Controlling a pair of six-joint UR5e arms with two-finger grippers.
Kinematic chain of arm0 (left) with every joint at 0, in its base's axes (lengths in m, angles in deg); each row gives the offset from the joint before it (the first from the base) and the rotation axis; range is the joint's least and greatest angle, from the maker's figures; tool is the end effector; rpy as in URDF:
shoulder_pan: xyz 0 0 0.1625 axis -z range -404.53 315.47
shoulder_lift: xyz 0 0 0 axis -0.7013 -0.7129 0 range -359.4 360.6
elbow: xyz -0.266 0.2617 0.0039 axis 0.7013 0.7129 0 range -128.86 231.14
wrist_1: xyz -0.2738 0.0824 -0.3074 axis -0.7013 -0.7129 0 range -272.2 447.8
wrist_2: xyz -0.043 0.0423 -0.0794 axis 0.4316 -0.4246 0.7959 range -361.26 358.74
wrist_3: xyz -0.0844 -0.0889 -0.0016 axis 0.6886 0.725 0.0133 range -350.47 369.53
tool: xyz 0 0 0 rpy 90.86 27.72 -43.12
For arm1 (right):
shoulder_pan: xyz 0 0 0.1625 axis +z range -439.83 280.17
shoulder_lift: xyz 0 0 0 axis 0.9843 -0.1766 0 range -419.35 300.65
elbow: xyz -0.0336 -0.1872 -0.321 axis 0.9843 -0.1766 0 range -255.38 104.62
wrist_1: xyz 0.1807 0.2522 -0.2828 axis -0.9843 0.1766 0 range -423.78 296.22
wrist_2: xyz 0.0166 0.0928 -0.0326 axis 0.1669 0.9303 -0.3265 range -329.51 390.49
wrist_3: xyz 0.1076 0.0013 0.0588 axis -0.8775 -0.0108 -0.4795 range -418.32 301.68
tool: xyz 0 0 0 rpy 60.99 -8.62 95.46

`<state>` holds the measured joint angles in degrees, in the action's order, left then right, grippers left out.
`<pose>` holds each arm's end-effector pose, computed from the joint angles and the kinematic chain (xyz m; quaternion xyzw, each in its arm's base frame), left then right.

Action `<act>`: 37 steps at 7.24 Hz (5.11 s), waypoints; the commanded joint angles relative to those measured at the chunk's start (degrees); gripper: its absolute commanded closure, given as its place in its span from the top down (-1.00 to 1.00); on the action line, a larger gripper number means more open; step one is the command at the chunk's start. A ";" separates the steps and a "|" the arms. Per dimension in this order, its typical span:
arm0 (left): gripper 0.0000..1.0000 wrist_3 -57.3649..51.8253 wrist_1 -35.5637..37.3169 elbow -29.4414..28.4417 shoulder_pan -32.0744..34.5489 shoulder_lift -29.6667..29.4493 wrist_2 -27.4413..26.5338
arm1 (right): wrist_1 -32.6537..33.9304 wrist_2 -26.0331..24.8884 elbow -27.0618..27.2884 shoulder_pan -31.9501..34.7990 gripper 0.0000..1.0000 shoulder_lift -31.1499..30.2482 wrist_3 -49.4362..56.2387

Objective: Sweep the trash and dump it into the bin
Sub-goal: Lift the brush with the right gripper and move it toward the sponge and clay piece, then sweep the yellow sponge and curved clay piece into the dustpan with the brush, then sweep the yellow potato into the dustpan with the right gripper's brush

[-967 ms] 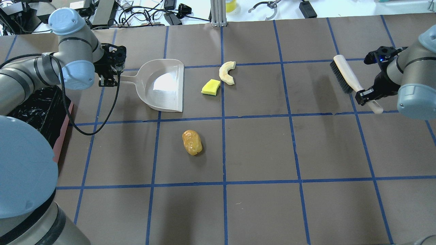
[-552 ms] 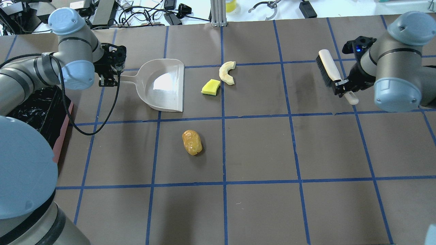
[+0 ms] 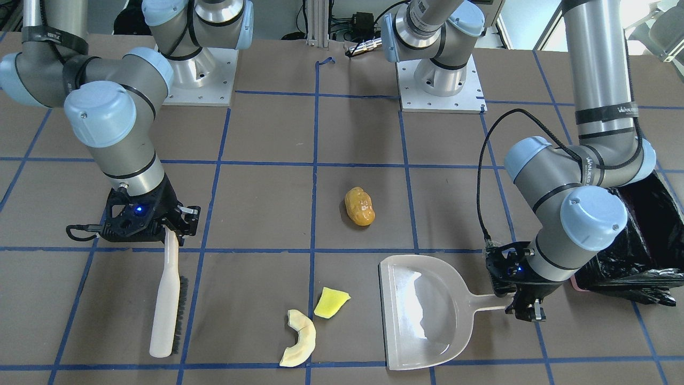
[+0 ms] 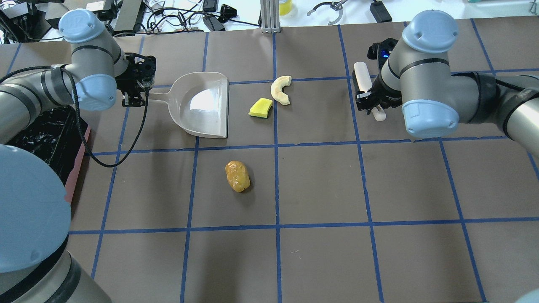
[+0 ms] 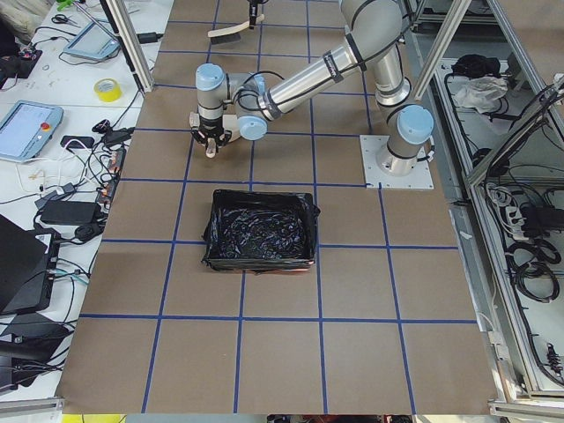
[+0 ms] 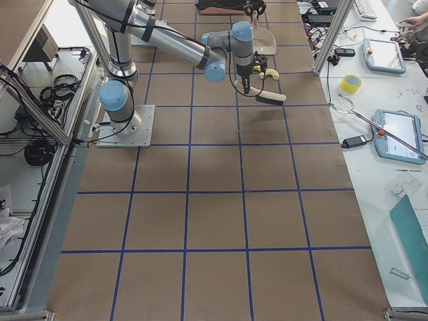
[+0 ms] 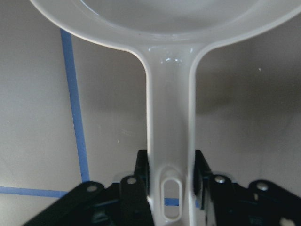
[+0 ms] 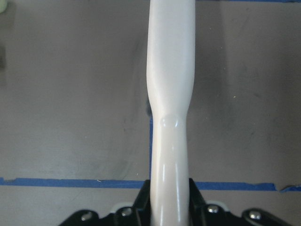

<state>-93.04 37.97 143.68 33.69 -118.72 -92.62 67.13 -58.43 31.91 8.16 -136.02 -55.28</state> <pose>0.0025 -0.6504 0.1710 0.7094 0.7009 -0.0293 0.0673 0.1163 -0.5531 0.2200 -0.0098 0.9959 -0.0900 0.0055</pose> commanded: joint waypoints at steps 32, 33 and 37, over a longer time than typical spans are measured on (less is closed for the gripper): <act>-1.00 0.26 -0.53 0.00 0.00 -0.04 -0.40 | 20.34 3.90 -15.26 35.85 -1.00 21.21 -49.60; -1.00 0.26 -0.61 0.00 0.00 -0.04 -0.40 | 20.00 4.80 -16.22 36.03 -1.00 20.95 -50.32; -1.00 0.17 -0.61 0.09 0.00 0.13 -0.05 | 3.60 0.06 -15.53 33.14 -1.00 12.19 -40.49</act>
<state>-92.83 37.35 143.76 33.69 -118.64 -92.80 76.30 -57.39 15.98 42.52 -120.45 -97.73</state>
